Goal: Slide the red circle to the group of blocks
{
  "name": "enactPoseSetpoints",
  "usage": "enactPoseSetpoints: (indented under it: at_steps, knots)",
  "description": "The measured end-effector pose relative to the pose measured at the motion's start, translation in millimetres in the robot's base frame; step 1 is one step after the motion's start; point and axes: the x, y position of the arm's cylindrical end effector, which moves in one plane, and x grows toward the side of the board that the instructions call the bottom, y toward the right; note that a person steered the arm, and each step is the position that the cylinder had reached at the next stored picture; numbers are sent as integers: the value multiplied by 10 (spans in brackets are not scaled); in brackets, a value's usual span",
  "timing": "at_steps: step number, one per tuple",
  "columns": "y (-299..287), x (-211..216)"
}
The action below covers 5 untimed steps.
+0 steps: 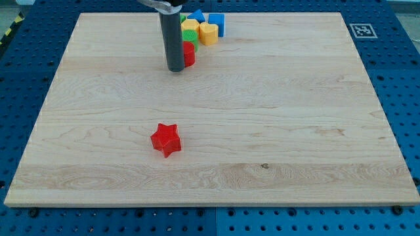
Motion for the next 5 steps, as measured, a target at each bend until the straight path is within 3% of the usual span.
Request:
enactPoseSetpoints:
  at_steps: [2,5]
  knots:
    - [-307,-214]
    - [-146,-293]
